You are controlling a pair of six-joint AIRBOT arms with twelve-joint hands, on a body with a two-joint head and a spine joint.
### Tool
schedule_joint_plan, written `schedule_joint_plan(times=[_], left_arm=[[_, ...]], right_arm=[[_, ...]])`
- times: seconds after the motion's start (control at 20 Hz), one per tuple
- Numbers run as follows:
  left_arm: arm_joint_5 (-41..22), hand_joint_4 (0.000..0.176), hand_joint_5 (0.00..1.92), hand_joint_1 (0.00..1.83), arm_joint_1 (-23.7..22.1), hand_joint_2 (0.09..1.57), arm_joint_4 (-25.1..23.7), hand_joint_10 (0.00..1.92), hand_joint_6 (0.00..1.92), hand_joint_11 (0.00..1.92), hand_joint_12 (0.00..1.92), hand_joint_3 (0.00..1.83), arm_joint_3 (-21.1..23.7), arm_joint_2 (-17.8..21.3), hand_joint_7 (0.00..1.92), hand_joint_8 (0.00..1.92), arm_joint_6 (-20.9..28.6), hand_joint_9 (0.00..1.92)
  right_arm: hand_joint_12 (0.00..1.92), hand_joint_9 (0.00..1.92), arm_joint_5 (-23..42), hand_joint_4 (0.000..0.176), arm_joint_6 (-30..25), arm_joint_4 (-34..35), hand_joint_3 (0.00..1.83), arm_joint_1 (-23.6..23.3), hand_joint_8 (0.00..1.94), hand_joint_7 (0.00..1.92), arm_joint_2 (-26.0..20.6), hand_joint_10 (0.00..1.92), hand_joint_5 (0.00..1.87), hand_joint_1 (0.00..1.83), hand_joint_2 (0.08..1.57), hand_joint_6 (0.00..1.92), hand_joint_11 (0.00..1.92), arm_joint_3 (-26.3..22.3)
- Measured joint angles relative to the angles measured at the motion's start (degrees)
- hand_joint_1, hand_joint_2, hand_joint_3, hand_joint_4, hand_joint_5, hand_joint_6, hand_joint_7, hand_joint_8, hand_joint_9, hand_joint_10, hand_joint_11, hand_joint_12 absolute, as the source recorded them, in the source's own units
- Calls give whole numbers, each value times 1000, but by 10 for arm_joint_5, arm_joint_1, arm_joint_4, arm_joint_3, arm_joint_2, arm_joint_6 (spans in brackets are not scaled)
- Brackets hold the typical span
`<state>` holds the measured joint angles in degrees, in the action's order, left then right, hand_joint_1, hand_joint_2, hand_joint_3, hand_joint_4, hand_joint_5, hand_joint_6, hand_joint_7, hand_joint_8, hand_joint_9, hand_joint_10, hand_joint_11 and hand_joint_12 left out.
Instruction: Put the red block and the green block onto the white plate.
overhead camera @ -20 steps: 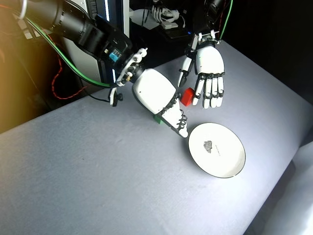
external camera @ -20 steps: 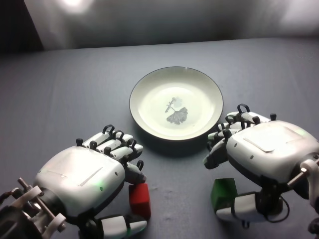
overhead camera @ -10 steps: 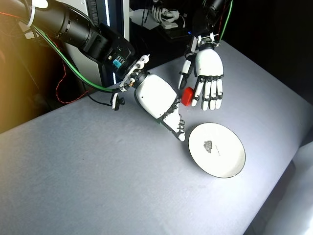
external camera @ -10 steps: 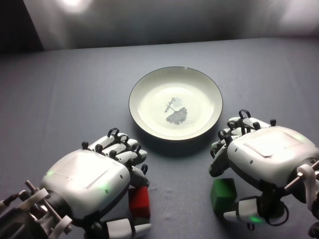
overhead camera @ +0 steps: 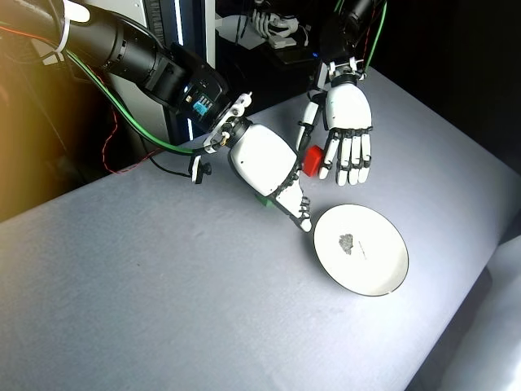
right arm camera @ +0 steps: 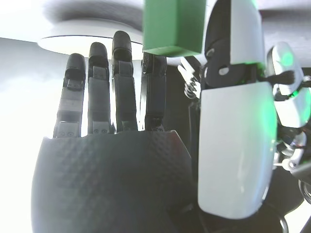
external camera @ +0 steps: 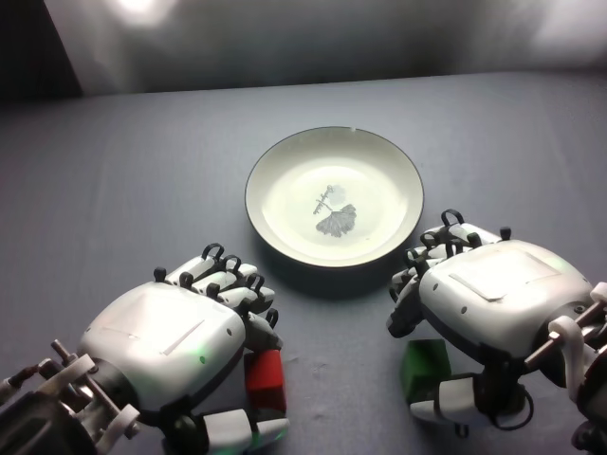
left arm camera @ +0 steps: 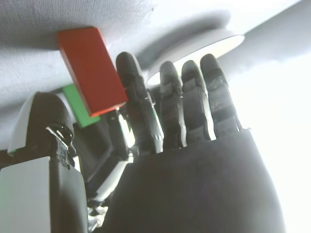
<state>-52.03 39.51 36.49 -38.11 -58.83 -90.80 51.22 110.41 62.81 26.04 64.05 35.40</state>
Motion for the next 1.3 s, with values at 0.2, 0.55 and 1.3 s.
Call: schedule_joint_plan(times=[0.2, 0.55, 1.3], left_arm=[[-2, 1, 855, 624, 0, 1127, 3, 6, 9, 0, 482, 0, -5, -4, 386, 4, 0, 173], [-3, 7, 842, 612, 4, 1132, 2, 2, 4, 0, 543, 0, -9, -10, 389, 0, 0, 211], [-3, 70, 1043, 1074, 4, 1088, 4, 9, 877, 0, 777, 0, -9, -11, 503, 5, 0, 308]], right_arm=[[323, 294, 3, 0, 0, -1, 0, 0, 1, 474, 0, 1, 830, 1027, 868, 0, 0, 0], [352, 295, 9, 0, -1, -12, 0, 7, 5, 495, 0, 4, 858, 1031, 860, 4, 0, 0], [489, 383, 9, 120, 0, -15, 3, 7, 2, 532, 0, 2, 1090, 1074, 1056, 787, 0, 0]])
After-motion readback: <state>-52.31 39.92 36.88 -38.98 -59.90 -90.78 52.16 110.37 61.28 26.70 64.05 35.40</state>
